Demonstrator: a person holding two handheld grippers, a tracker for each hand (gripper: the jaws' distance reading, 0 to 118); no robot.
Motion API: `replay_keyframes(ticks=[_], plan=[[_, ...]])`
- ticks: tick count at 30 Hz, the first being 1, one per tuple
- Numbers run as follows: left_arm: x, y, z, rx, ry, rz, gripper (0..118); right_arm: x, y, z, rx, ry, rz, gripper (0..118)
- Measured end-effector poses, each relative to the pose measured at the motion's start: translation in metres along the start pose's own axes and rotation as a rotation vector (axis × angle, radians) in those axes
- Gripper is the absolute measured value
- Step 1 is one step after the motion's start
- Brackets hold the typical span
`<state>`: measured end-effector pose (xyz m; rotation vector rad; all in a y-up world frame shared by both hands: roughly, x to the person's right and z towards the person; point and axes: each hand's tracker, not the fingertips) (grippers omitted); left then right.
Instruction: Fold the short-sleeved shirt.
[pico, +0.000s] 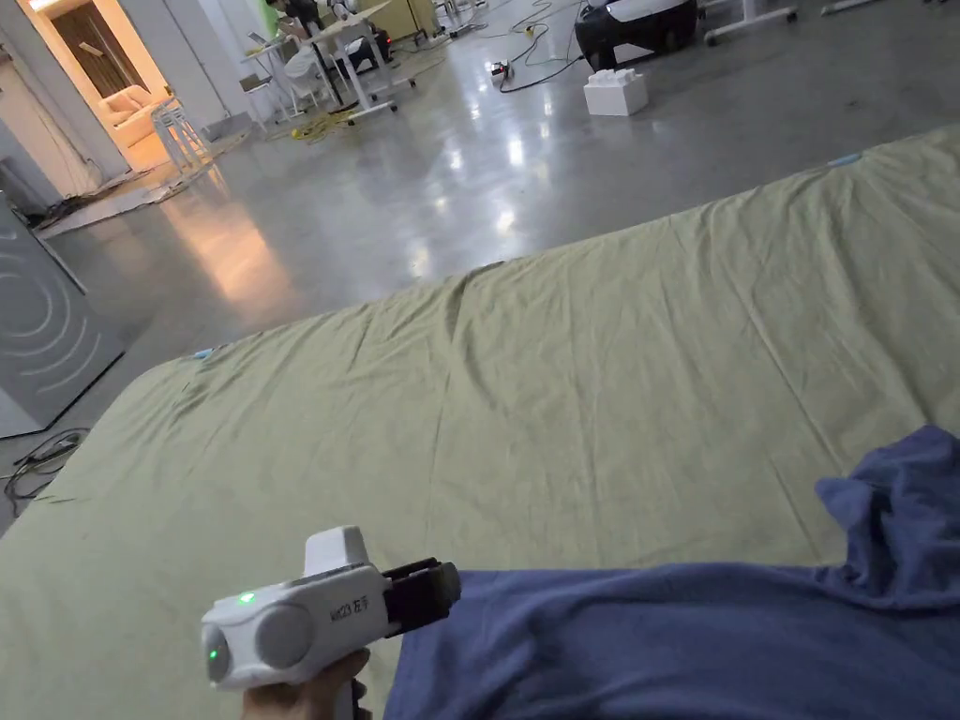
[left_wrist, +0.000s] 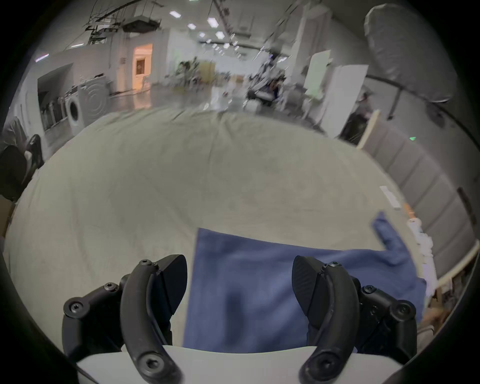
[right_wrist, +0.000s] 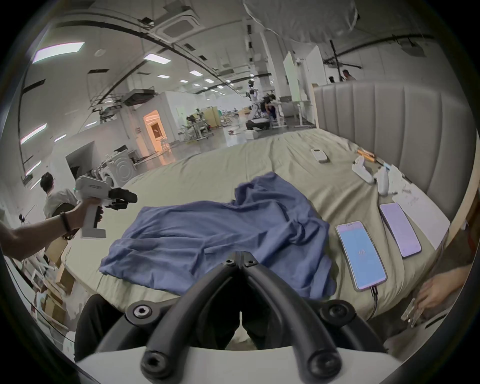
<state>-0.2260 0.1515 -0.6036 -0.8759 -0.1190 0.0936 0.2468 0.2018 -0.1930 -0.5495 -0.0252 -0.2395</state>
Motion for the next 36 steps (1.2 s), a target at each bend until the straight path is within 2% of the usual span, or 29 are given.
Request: replay_keyframes(ticks=[4, 5, 6, 7, 8, 10, 11, 12, 16, 17, 18, 20, 21, 23, 25, 29, 30, 31, 32, 33, 34, 35, 36], plan=[[-0.004, 0.01, -0.05, -0.108, 0.048, 0.056, 82, 0.011, -0.002, 0.001, -0.017, -0.035, 0.0, 0], [-0.003, 0.01, -0.058, -0.122, 0.062, 0.05, 73, 0.014, -0.003, 0.001, -0.031, -0.051, 0.007, 0], [0.001, 0.008, -0.062, -0.137, 0.108, 0.043, 55, 0.017, -0.003, 0.0, -0.046, -0.067, 0.012, 0], [0.006, 0.006, -0.065, -0.148, 0.177, 0.033, 22, 0.02, -0.003, -0.001, -0.056, -0.075, 0.017, 0], [0.013, 0.004, -0.065, -0.141, 0.146, 0.034, 5, 0.022, -0.003, -0.002, -0.061, -0.079, 0.022, 0], [0.026, -0.004, -0.064, -0.13, 0.147, -0.043, 5, 0.028, -0.004, -0.004, -0.068, -0.085, 0.033, 0], [0.031, -0.006, -0.067, -0.148, 0.185, -0.186, 5, 0.03, -0.001, -0.007, -0.071, -0.083, 0.038, 0], [0.034, -0.007, -0.071, -0.16, 0.197, -0.239, 5, 0.033, 0.003, -0.012, -0.073, -0.078, 0.048, 0], [0.039, 0.0, -0.088, -0.227, 0.208, -0.229, 5, 0.047, 0.043, -0.047, -0.057, -0.057, 0.095, 1], [0.042, 0.003, -0.09, -0.236, 0.219, -0.225, 5, 0.054, 0.058, -0.063, -0.062, -0.047, 0.098, 6], [0.045, 0.004, -0.092, -0.257, 0.234, -0.256, 4, 0.059, 0.074, -0.081, -0.075, -0.038, 0.095, 22], [0.054, 0.003, -0.094, -0.273, 0.265, -0.374, 4, 0.07, 0.105, -0.12, -0.086, -0.047, 0.04, 77], [0.057, 0.002, -0.095, -0.275, 0.277, -0.397, 4, 0.077, 0.12, -0.142, -0.114, -0.055, -0.007, 85], [0.063, -0.003, -0.086, -0.27, 0.278, -0.364, 5, 0.09, 0.143, -0.185, -0.157, -0.053, -0.063, 85], [0.058, -0.004, -0.083, -0.242, 0.26, -0.278, 4, 0.097, 0.159, -0.227, -0.196, -0.096, 0.006, 85], [0.057, -0.007, -0.076, -0.243, 0.232, -0.333, 4, 0.119, 0.164, -0.319, -0.412, -0.154, 0.133, 82], [0.055, -0.004, -0.078, -0.245, 0.233, -0.333, 4, 0.123, 0.159, -0.335, -0.517, -0.185, 0.147, 75], [0.055, -0.003, -0.078, -0.249, 0.232, -0.328, 4, 0.125, 0.154, -0.345, -0.578, -0.215, 0.162, 75], [0.055, -0.003, -0.077, -0.25, 0.23, -0.31, 4, 0.123, 0.146, -0.348, -0.596, -0.225, 0.191, 71], [0.055, -0.004, -0.075, -0.247, 0.229, -0.308, 4, 0.119, 0.137, -0.347, -0.59, -0.206, 0.233, 62], [0.053, -0.002, -0.078, -0.247, 0.228, -0.318, 4, 0.112, 0.136, -0.341, -0.527, -0.217, 0.273, 58], [0.053, -0.003, -0.077, -0.249, 0.225, -0.332, 4, 0.109, 0.138, -0.337, -0.507, -0.222, 0.277, 52], [0.054, -0.002, -0.076, -0.249, 0.224, -0.337, 4, 0.109, 0.14, -0.337, -0.523, -0.175, 0.226, 37]])
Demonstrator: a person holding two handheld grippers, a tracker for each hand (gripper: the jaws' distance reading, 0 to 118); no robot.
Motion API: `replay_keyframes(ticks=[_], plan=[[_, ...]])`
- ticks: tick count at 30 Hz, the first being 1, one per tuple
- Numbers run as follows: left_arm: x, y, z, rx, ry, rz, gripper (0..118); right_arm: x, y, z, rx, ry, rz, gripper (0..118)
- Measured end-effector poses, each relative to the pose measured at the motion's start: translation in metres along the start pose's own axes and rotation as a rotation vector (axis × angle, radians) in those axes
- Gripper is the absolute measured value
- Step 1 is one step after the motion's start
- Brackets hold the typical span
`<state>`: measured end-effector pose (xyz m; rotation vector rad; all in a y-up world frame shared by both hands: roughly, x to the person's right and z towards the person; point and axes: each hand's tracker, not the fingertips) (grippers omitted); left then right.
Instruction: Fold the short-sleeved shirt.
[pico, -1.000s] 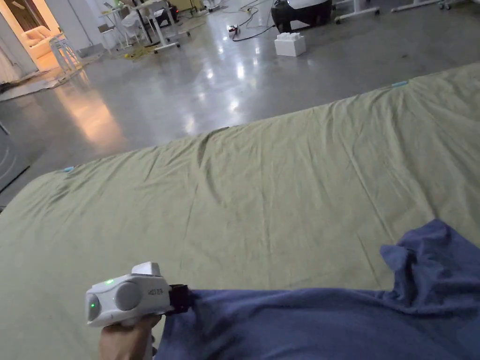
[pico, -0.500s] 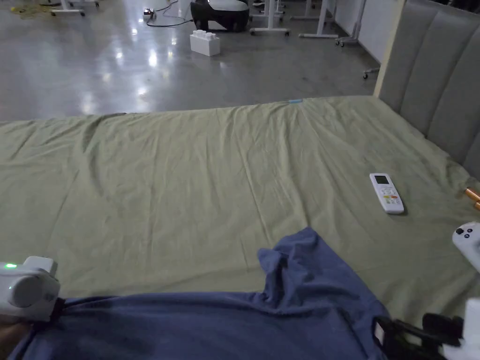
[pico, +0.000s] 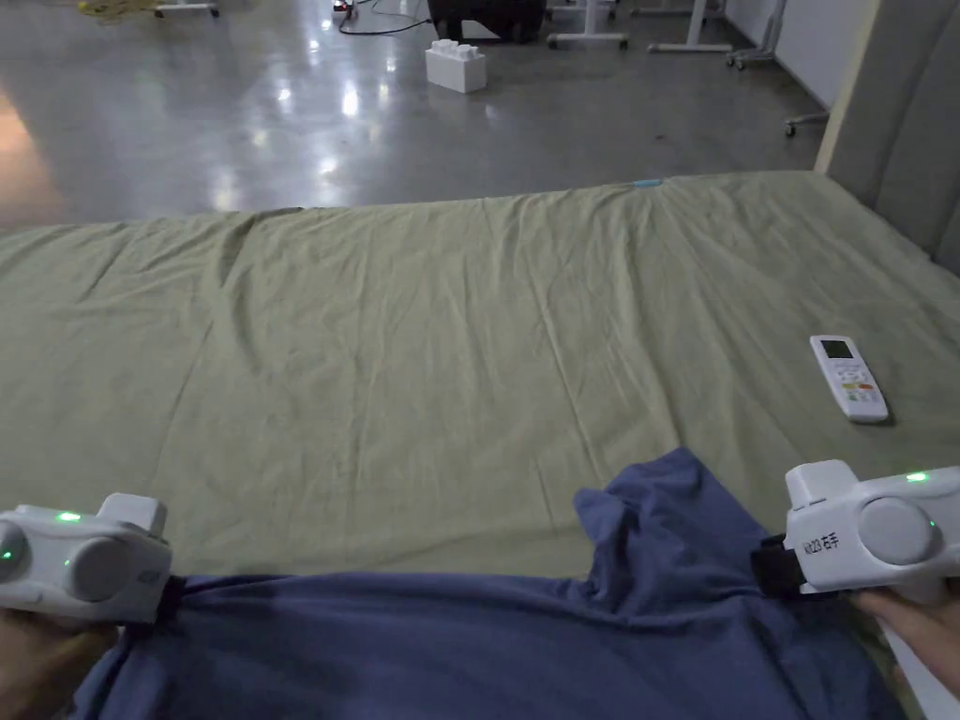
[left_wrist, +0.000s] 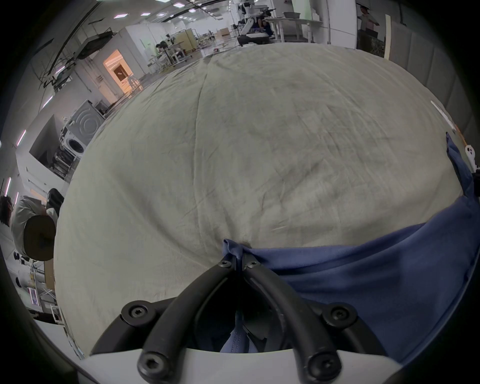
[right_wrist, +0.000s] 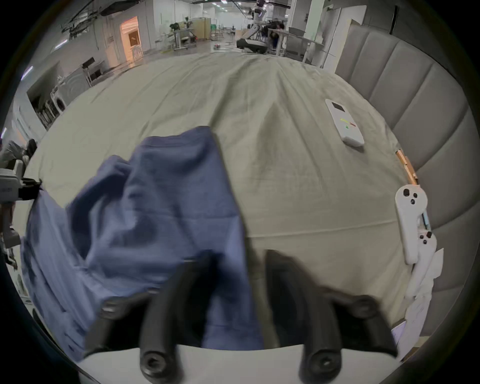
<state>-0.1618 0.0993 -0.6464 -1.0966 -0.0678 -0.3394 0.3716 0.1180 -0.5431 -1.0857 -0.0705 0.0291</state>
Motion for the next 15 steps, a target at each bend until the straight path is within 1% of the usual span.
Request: replay_keyframes(ticks=[1, 2, 3, 5, 6, 8, 9, 12, 15], plan=[[-0.002, 0.001, 0.003, 0.0, -0.004, 0.008, 5, -0.004, 0.0, 0.004, -0.005, 0.019, -0.009, 14], [-0.013, 0.002, 0.003, 0.046, -0.03, 0.066, 4, -0.007, 0.001, 0.009, -0.001, 0.001, 0.002, 1], [-0.022, -0.003, 0.013, 0.101, -0.066, 0.135, 4, -0.006, -0.001, 0.019, 0.041, -0.021, 0.008, 1], [-0.04, -0.015, 0.04, 0.198, -0.17, 0.237, 4, -0.006, -0.006, 0.046, 0.139, 0.028, 0.012, 1], [-0.055, -0.022, 0.053, 0.263, -0.194, 0.264, 4, -0.004, -0.012, 0.065, 0.182, 0.046, 0.007, 1], [-0.075, -0.044, 0.09, 0.345, -0.215, 0.264, 4, -0.001, -0.03, 0.104, 0.264, 0.067, -0.001, 1], [-0.084, -0.058, 0.11, 0.388, -0.252, 0.266, 4, -0.01, -0.045, 0.129, 0.301, 0.082, -0.008, 1], [-0.102, -0.114, 0.168, 0.456, -0.311, 0.295, 4, -0.014, -0.094, 0.184, 0.375, 0.099, -0.013, 1], [-0.105, -0.178, 0.204, 0.479, -0.34, 0.321, 4, -0.021, -0.147, 0.22, 0.396, 0.113, -0.055, 1]])
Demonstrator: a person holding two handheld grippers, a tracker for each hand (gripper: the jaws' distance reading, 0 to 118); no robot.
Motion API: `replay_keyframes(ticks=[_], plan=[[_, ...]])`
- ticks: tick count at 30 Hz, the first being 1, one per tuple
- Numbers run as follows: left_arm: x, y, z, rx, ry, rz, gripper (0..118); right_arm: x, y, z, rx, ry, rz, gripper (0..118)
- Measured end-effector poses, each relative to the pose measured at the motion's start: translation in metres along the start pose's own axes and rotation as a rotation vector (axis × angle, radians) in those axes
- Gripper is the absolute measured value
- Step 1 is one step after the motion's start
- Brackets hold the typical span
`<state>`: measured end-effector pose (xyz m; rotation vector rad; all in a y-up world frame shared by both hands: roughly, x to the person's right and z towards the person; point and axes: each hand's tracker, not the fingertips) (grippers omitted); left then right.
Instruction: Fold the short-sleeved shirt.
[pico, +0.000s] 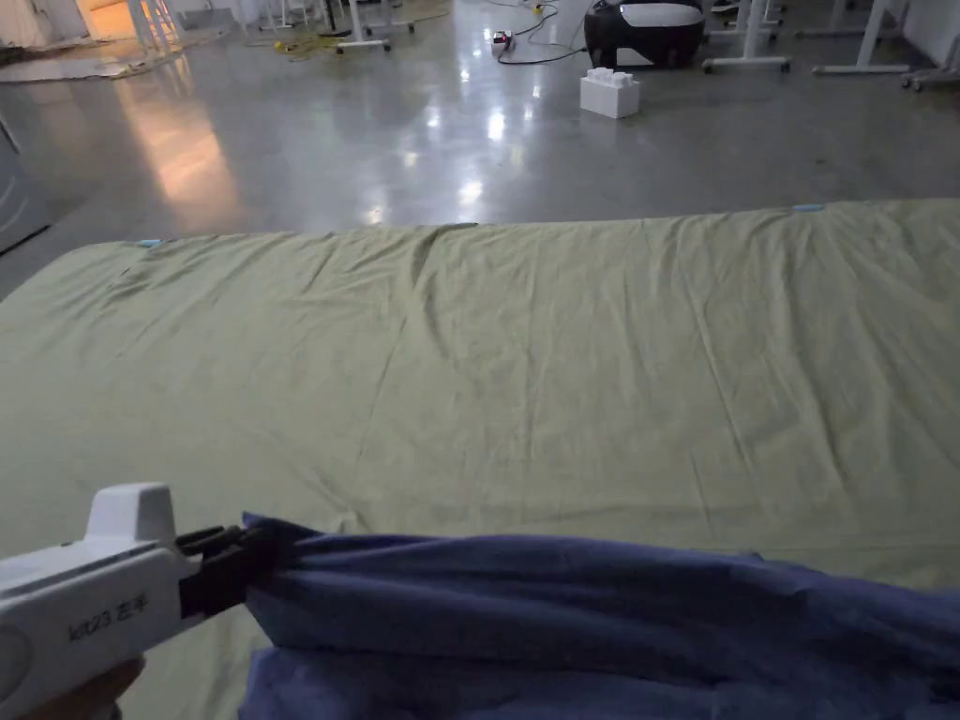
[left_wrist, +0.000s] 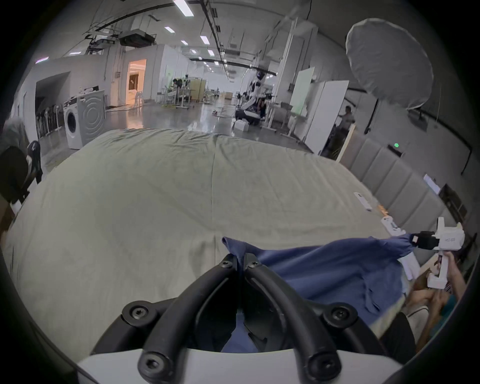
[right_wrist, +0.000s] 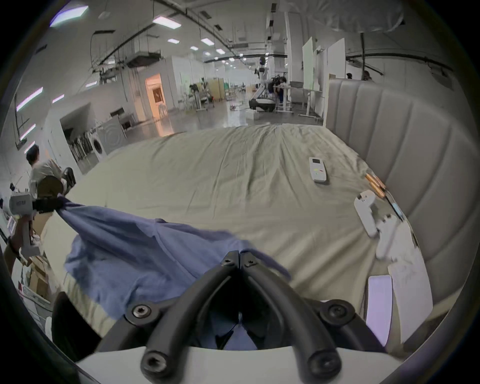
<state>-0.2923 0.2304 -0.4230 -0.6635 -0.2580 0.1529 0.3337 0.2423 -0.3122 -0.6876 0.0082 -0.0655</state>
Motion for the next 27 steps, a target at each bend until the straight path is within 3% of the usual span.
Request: replay_keyframes(ticks=[8, 12, 17, 19, 21, 22, 23, 27], plan=[[-0.037, -0.105, 0.011, -0.131, 0.012, 0.208, 4, -0.004, -0.092, 0.005, -0.135, -0.039, -0.076, 1], [-0.048, -0.132, 0.008, -0.143, 0.04, 0.252, 4, 0.003, -0.112, -0.009, -0.189, -0.044, -0.112, 1], [-0.047, -0.145, -0.004, -0.158, 0.064, 0.202, 5, 0.002, -0.121, -0.023, -0.206, -0.046, -0.11, 1], [-0.045, -0.145, -0.005, -0.167, 0.073, 0.192, 23, 0.002, -0.123, -0.024, -0.204, -0.045, -0.106, 6], [-0.043, -0.137, -0.001, -0.177, 0.128, 0.143, 75, 0.004, -0.12, -0.025, -0.234, -0.068, -0.11, 47], [-0.04, -0.131, 0.005, -0.17, 0.15, 0.106, 88, 0.008, -0.121, -0.021, -0.232, -0.082, -0.123, 66], [-0.034, -0.121, 0.019, -0.132, 0.15, 0.065, 90, 0.009, -0.117, -0.013, -0.213, -0.088, -0.134, 75], [0.012, -0.074, 0.093, 0.092, 0.214, -0.119, 90, -0.003, -0.09, 0.044, -0.01, -0.049, -0.173, 75]])
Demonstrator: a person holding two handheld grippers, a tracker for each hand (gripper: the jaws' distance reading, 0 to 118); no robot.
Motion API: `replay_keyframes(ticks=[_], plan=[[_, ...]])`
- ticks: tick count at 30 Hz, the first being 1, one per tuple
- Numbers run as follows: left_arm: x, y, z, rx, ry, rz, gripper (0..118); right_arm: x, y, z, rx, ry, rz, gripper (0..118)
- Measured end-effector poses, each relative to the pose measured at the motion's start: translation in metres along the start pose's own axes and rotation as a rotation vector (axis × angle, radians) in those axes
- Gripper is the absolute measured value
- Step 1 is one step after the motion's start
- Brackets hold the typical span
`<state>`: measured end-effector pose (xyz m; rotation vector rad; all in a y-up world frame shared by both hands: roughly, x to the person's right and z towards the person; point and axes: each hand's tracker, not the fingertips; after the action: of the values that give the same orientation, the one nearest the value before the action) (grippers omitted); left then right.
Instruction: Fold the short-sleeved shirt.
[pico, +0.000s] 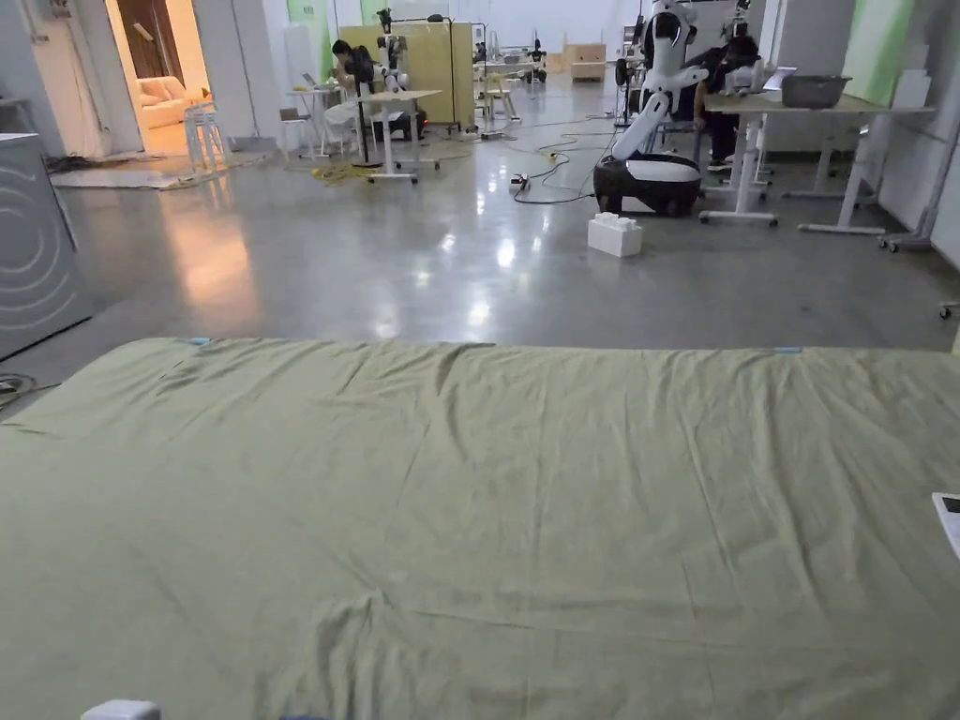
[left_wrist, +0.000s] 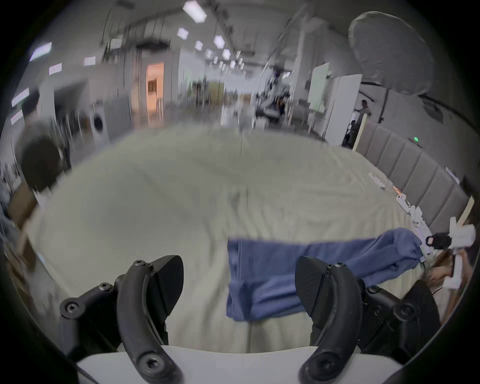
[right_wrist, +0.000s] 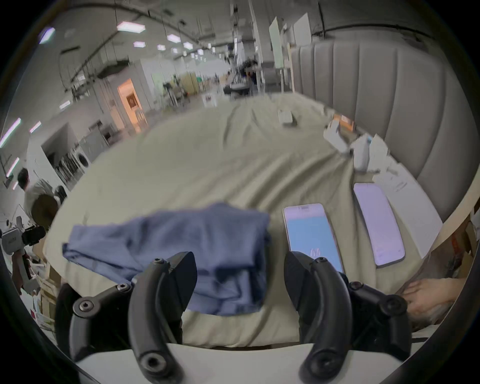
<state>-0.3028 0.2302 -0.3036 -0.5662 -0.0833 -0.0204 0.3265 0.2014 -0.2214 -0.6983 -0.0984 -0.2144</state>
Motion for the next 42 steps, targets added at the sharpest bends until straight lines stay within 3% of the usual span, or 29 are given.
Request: replay_keyframes(ticks=[7, 15, 16, 18, 19, 20, 22, 23, 24, 30, 35, 40, 41, 42], plan=[[0.071, 0.022, 0.134, 0.462, 0.037, -0.018, 89, -0.065, 0.004, 0.092, 0.378, 0.037, 0.098, 81], [0.115, 0.022, 0.17, 0.494, 0.038, -0.142, 82, -0.12, 0.016, 0.146, 0.589, 0.146, 0.285, 77], [0.116, 0.022, 0.172, 0.523, 0.039, -0.139, 77, -0.126, 0.016, 0.151, 0.607, 0.143, 0.301, 72], [0.12, 0.019, 0.18, 0.587, 0.015, -0.141, 50, -0.134, 0.018, 0.16, 0.672, 0.132, 0.381, 40], [0.121, 0.019, 0.182, 0.579, 0.021, -0.134, 34, -0.138, 0.015, 0.157, 0.631, 0.136, 0.341, 25], [0.121, 0.022, 0.181, 0.581, 0.023, -0.132, 15, -0.139, 0.016, 0.157, 0.641, 0.131, 0.35, 18], [0.119, 0.024, 0.183, 0.578, -0.003, -0.127, 1, -0.135, 0.015, 0.148, 0.547, 0.205, 0.252, 6], [0.119, 0.025, 0.183, 0.568, -0.046, -0.127, 0, -0.136, 0.011, 0.144, 0.531, 0.199, 0.215, 3], [0.119, 0.027, 0.182, 0.562, -0.045, -0.127, 0, -0.138, 0.013, 0.144, 0.579, 0.187, 0.27, 2], [0.11, 0.032, 0.171, 0.505, -0.068, -0.063, 0, -0.138, 0.009, 0.133, 0.506, 0.152, 0.243, 0], [0.092, 0.026, 0.156, 0.478, -0.098, -0.003, 0, -0.139, 0.007, 0.13, 0.483, 0.145, 0.269, 0], [0.053, 0.022, 0.111, 0.336, -0.128, 0.075, 0, -0.133, 0.002, 0.122, 0.43, 0.152, 0.257, 0], [0.039, 0.019, 0.094, 0.267, -0.159, 0.148, 4, -0.131, 0.0, 0.119, 0.417, 0.153, 0.25, 0], [0.024, 0.016, 0.075, 0.207, -0.19, 0.224, 16, -0.129, -0.001, 0.116, 0.4, 0.155, 0.239, 0]])
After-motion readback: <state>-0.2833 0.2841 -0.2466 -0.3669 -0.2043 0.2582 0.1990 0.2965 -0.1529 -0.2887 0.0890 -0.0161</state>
